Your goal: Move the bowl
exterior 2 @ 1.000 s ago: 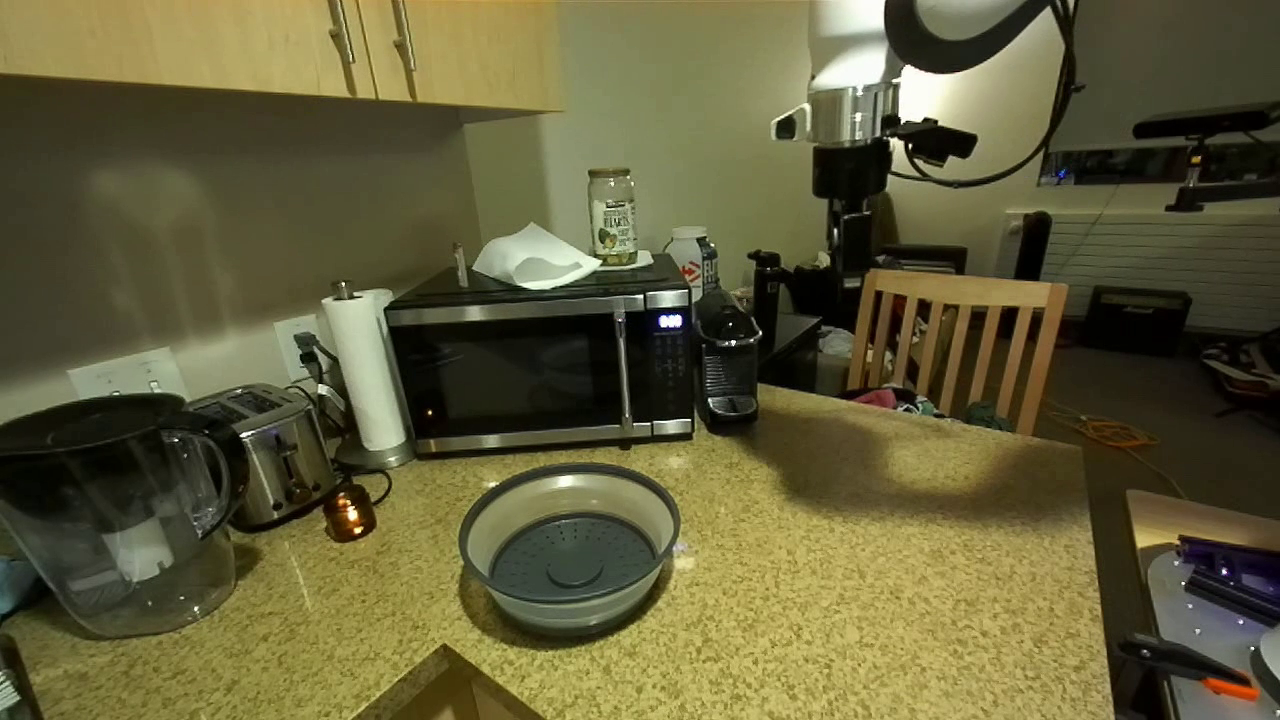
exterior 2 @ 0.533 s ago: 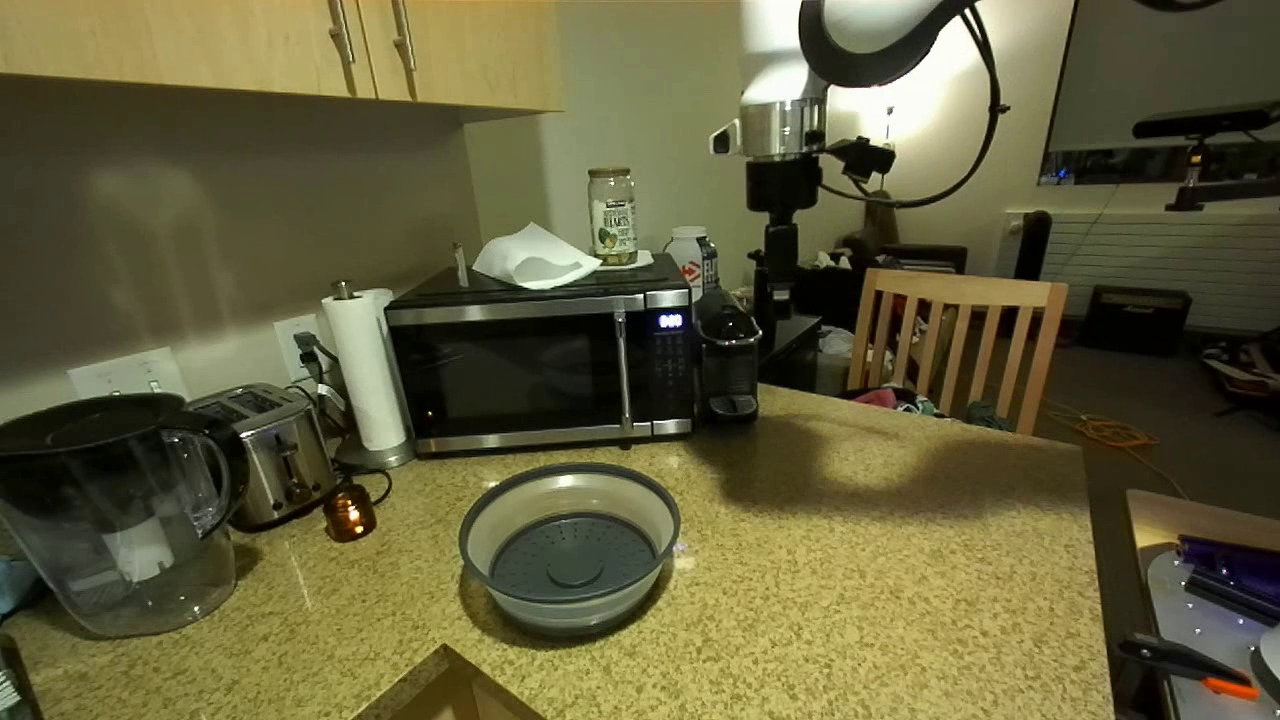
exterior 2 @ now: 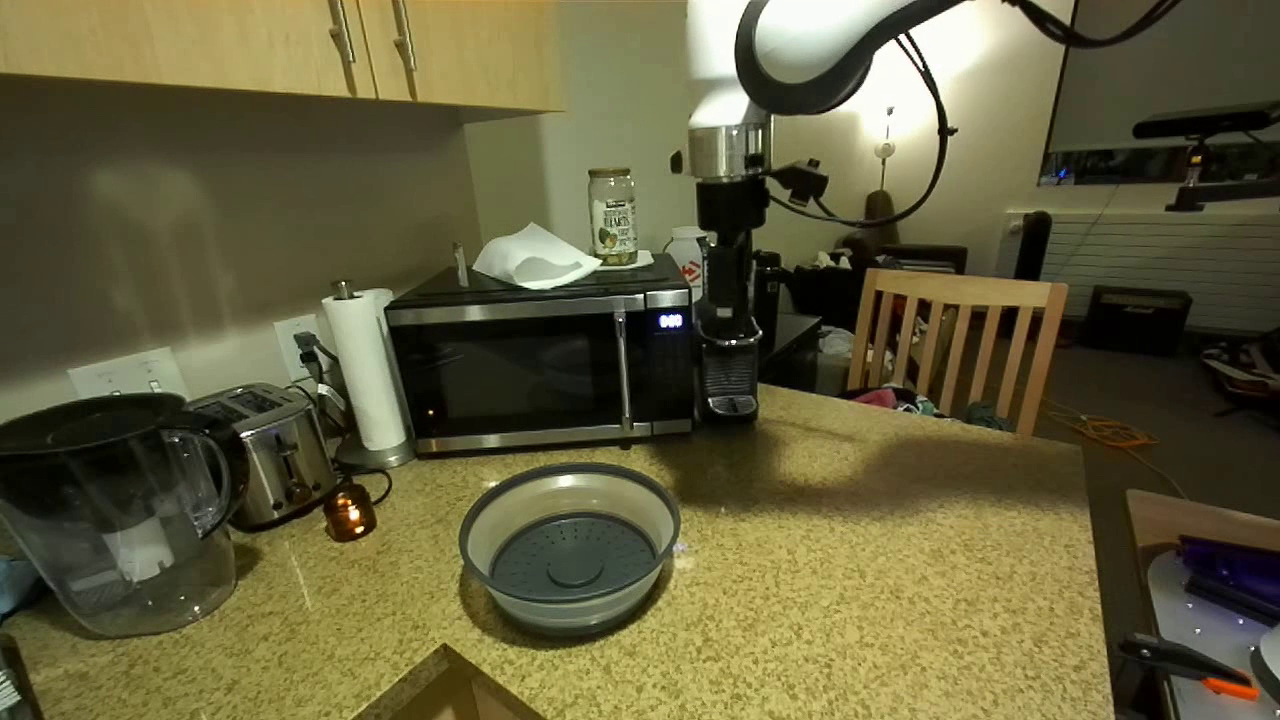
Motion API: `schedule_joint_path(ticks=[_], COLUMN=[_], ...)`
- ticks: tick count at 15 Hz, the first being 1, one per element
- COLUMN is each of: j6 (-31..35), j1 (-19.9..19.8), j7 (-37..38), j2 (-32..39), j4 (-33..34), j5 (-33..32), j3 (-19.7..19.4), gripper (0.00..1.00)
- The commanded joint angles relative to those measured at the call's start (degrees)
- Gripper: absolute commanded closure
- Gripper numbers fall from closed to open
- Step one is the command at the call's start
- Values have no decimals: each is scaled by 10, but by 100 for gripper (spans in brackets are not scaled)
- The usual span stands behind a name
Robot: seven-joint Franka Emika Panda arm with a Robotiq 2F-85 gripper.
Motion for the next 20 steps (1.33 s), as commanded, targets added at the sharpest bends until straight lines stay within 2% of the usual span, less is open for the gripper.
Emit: schedule_joint_path(ticks=[1,7,14,20], j6=[10,16,35,60], j1=[4,11,18,26], j7=[35,67,59,74], j2=[36,75,112,161], j4=[25,40,45,77], j5=[5,10,-6,0], j3=[2,3,2,2], gripper=[0,0,0,0])
